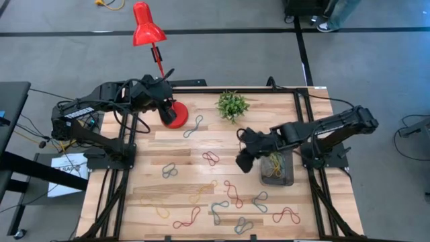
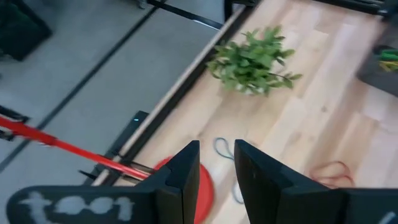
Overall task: Pick and place items into bin
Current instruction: Put the yellow rubber band into the black bin
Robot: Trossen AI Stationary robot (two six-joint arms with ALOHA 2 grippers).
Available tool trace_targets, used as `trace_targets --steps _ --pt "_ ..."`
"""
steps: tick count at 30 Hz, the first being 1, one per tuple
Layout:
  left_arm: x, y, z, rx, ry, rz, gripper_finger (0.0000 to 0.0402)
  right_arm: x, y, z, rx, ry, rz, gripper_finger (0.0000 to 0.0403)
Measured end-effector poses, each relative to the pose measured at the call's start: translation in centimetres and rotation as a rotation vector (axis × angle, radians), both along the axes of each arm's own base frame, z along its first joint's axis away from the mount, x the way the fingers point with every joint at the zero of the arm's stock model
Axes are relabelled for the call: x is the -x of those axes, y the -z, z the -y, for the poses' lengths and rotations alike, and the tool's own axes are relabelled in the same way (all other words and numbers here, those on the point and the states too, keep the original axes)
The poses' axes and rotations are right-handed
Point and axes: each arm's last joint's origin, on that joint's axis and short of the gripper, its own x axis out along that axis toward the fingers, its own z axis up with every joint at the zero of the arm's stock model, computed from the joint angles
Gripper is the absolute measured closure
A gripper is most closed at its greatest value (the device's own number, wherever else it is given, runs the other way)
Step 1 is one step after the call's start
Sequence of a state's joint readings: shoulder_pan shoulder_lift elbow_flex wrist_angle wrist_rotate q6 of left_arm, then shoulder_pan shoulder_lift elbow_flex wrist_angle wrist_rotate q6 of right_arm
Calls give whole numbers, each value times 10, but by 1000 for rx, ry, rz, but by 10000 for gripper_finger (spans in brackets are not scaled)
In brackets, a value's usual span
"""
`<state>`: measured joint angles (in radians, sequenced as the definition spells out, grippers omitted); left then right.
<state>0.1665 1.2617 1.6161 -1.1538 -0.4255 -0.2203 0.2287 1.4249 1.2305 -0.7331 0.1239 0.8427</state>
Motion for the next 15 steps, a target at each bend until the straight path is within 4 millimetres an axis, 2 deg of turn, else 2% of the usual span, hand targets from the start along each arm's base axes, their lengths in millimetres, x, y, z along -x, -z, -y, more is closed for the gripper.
trace_targets --steps 4,6,8,10,15 --pt "-1 1 3 56 76 -3 310 -15 -4 -2 161 -208 183 296" --pt "-1 1 5 92 119 5 310 -27 3 -2 199 -244 208 296" --pt "2 0 10 115 157 15 310 -31 15 -2 200 -270 163 296" --pt "9 -4 15 115 180 26 310 -45 20 -4 168 -288 211 296" --pt "38 -10 22 97 147 13 310 -72 65 -16 114 -390 153 296"
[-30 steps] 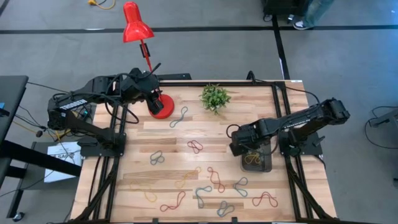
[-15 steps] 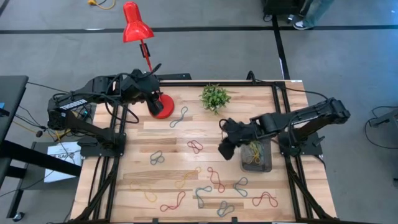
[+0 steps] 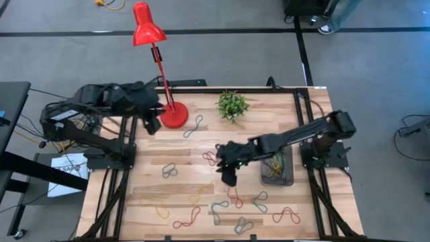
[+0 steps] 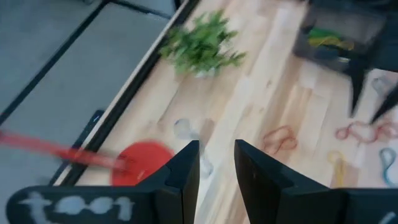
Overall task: Pick and place items into bin
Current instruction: Put the yellow rubber band into the black bin
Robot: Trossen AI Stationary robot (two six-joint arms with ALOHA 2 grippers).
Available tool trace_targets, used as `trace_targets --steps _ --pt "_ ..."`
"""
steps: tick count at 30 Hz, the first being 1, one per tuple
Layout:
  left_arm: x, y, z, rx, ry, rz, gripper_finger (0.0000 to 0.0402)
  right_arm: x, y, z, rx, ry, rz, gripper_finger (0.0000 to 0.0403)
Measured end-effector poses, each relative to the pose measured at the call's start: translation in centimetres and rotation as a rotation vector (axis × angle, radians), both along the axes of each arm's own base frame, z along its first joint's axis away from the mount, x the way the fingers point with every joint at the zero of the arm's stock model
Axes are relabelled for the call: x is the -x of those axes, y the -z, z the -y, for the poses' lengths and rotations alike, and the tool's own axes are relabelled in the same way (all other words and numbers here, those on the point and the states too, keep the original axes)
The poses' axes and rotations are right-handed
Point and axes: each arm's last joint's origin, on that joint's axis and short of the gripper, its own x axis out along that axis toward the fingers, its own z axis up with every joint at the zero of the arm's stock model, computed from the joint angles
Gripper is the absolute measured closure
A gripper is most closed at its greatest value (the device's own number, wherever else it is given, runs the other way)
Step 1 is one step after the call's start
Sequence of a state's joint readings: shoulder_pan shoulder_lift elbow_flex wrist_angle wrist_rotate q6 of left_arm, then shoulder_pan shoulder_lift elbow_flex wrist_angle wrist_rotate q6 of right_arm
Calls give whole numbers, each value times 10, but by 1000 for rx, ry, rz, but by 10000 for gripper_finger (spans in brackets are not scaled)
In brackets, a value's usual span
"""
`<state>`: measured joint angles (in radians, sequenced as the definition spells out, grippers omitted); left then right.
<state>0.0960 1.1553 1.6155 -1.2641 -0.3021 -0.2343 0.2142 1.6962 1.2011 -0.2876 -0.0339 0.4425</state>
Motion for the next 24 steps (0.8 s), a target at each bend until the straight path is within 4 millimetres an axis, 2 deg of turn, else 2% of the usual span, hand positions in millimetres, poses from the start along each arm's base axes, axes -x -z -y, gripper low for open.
trace_targets --steps 3,8,14,19,24 --pt "21 -5 4 27 -50 29 310 -12 16 -7 7 -45 20 296" --pt "36 -8 8 32 -114 63 310 -29 55 -13 44 -86 2 296" --pt "36 -8 10 0 -115 65 310 -42 95 -27 85 -147 -84 296" --pt "29 -5 12 -17 -84 31 310 -57 105 -40 110 -190 -72 296" --pt "24 -3 12 -28 -69 6 310 -67 126 -49 142 -227 -83 296"
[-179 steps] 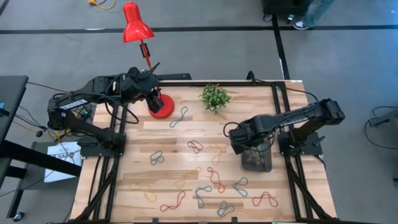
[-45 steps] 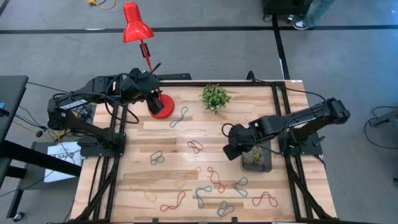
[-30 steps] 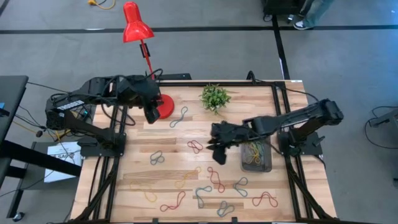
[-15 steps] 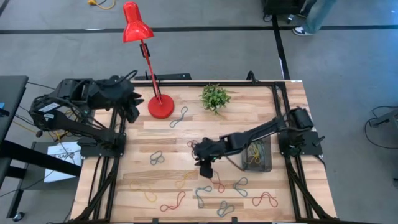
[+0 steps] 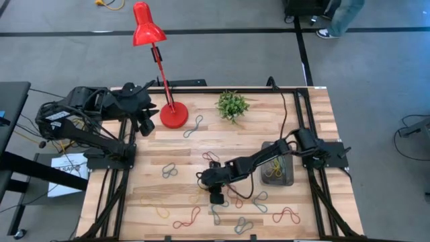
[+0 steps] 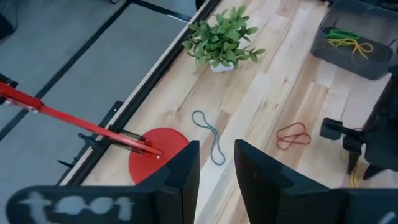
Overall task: Pick and place items into bin
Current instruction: Put the yellow rubber band into the black bin
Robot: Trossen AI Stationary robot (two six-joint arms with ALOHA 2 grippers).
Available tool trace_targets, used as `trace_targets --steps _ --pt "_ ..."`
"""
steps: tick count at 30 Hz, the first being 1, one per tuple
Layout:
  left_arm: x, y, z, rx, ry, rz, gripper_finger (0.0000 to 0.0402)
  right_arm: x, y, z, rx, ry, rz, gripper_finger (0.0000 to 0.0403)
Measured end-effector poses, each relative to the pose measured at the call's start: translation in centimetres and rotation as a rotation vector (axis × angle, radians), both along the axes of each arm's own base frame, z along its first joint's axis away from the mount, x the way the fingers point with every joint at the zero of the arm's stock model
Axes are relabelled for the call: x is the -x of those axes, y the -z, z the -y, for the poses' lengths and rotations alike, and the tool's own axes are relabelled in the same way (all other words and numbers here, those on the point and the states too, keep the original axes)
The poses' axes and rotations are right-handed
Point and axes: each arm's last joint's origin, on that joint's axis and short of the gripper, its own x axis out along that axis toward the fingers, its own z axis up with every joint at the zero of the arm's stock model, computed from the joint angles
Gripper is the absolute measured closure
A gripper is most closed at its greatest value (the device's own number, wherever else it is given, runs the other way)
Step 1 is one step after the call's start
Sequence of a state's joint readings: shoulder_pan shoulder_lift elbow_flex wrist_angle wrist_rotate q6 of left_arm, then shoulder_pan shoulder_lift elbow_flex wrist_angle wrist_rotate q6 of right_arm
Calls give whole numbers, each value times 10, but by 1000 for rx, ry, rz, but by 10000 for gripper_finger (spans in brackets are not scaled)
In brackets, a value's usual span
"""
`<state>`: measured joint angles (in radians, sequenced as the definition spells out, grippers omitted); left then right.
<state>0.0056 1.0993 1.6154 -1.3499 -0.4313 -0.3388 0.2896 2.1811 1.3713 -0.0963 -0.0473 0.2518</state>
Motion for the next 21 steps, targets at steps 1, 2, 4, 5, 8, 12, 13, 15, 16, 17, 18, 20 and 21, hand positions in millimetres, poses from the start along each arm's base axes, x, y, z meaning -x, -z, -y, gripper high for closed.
trace_targets --steps 1,2,4,5,8,12,13,15,16,17,18,20,21 --pt "0 0 0 -1 0 -1 310 -1 6 0 2 -1 -13 296" --pt "-1 0 0 -1 1 -1 310 -2 10 -1 2 0 -24 296" --pt "-1 0 0 -1 1 -4 310 -3 14 -1 2 2 -31 297" --pt "-1 1 0 -1 1 -5 310 -3 16 -1 4 3 -34 299" --pt "-1 0 0 -1 1 -4 310 -2 17 -1 19 -6 -43 326" --pt "-1 1 0 -4 3 -8 310 -1 12 2 27 -12 -39 391" --pt "-1 1 0 -7 6 -10 310 -1 7 2 26 -8 -34 393" --pt "-1 1 0 -10 10 -12 310 4 -4 3 43 11 -50 392" --pt "-1 1 0 -11 10 -12 310 9 -10 5 51 11 -72 395" --pt "-1 1 0 -11 10 -12 310 14 -18 6 64 9 -101 398" --pt "-1 1 0 -13 9 -13 310 20 -28 8 73 9 -129 400" --pt "-1 0 0 -25 7 -15 310 33 -57 14 84 14 -159 399" --pt "-1 0 -1 -31 2 -15 310 42 -76 17 85 16 -171 400"
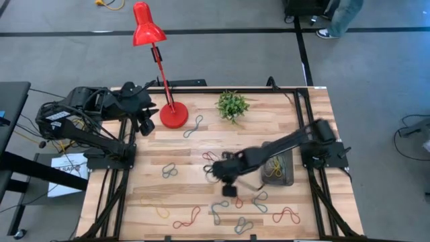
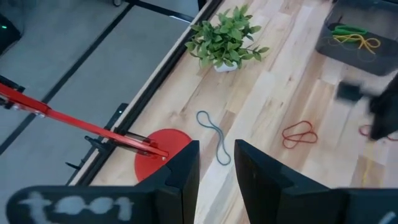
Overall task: Pick and place items into bin
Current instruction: Put the yellow rubber band into the black bin
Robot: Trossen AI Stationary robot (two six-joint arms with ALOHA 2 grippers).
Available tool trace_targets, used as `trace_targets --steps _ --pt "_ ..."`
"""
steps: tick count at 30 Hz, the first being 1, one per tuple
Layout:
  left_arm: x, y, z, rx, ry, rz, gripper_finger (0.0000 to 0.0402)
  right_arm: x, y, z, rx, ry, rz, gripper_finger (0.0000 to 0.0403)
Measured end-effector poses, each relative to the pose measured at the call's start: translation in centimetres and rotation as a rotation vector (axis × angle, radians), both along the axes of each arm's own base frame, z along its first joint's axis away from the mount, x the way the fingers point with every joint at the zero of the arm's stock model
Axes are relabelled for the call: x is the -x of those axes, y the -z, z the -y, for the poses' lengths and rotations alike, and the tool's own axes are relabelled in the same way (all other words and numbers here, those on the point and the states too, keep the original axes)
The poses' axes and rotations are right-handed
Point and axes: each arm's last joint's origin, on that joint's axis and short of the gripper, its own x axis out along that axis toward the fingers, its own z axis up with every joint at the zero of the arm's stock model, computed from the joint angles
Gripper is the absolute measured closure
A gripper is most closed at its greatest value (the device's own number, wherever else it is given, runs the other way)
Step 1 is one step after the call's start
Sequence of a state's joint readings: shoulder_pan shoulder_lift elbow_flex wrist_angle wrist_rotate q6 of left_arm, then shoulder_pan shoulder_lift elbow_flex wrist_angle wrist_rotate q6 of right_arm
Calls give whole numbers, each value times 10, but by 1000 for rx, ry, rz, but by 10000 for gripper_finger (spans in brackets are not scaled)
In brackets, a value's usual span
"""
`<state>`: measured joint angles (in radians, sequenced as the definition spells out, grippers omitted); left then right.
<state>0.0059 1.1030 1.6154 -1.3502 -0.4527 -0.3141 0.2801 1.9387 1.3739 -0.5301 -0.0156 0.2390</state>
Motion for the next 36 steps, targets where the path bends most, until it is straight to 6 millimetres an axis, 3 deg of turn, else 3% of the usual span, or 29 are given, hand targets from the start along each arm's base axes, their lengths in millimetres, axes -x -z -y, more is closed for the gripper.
trace_targets --steps 4,8,15,20,25,36 --pt "0 0 -1 -16 -14 2 310 42 -60 12 -30 92 -63 401" --pt "0 -1 -1 -25 -22 9 310 90 -109 22 -54 327 -102 402" --pt "-2 -1 -1 -35 -12 7 310 153 -138 24 109 699 -114 402" --pt "-2 -1 -1 -47 -26 8 310 167 -123 13 141 751 -172 402" --pt "-2 -2 -2 -76 -59 15 310 168 -86 4 144 743 -250 403" --pt "-2 -2 -2 -74 -59 16 310 164 -23 16 302 851 -435 403"
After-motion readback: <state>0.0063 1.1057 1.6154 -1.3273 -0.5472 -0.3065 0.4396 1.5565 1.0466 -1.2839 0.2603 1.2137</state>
